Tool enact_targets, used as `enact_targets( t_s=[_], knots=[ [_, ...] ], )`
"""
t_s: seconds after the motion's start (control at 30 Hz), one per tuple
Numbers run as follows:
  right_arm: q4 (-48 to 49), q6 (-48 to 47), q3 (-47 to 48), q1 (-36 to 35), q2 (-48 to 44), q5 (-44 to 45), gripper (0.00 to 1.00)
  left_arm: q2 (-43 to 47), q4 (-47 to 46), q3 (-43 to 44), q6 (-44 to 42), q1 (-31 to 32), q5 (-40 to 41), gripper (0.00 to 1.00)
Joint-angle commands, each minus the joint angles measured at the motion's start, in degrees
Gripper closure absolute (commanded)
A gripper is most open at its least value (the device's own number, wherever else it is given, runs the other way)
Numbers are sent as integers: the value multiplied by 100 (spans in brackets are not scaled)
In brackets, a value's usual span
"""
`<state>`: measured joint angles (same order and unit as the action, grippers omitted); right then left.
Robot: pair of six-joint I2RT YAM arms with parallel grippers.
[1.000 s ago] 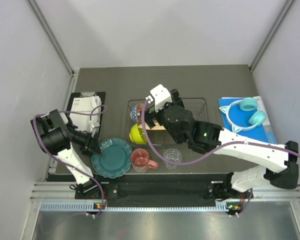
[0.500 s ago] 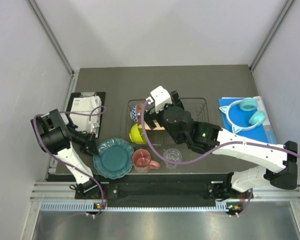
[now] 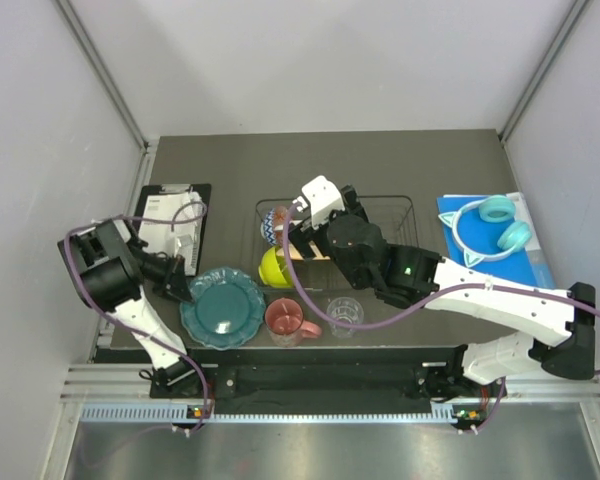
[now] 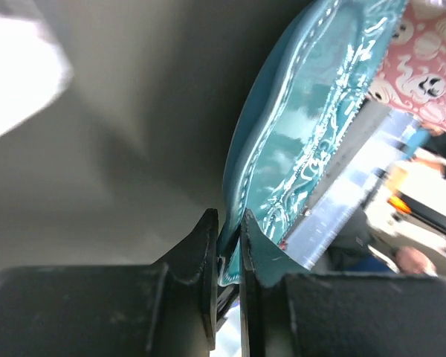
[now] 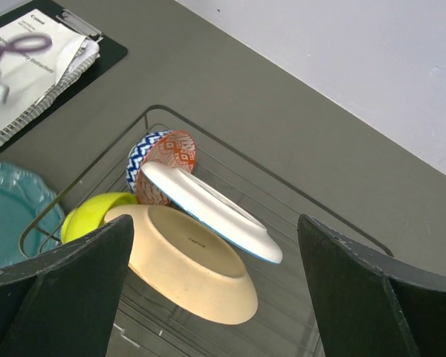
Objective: Load the mixed dishes into the dish rack
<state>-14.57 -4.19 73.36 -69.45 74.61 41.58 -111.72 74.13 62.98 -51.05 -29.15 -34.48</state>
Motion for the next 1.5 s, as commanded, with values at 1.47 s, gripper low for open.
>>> enact_targets(
  t_s=[1.47],
  knots=[
    [130,691,-472,257,-1976,1950,0,3788,1218,5937,2538,3924,-287,100]
  ],
)
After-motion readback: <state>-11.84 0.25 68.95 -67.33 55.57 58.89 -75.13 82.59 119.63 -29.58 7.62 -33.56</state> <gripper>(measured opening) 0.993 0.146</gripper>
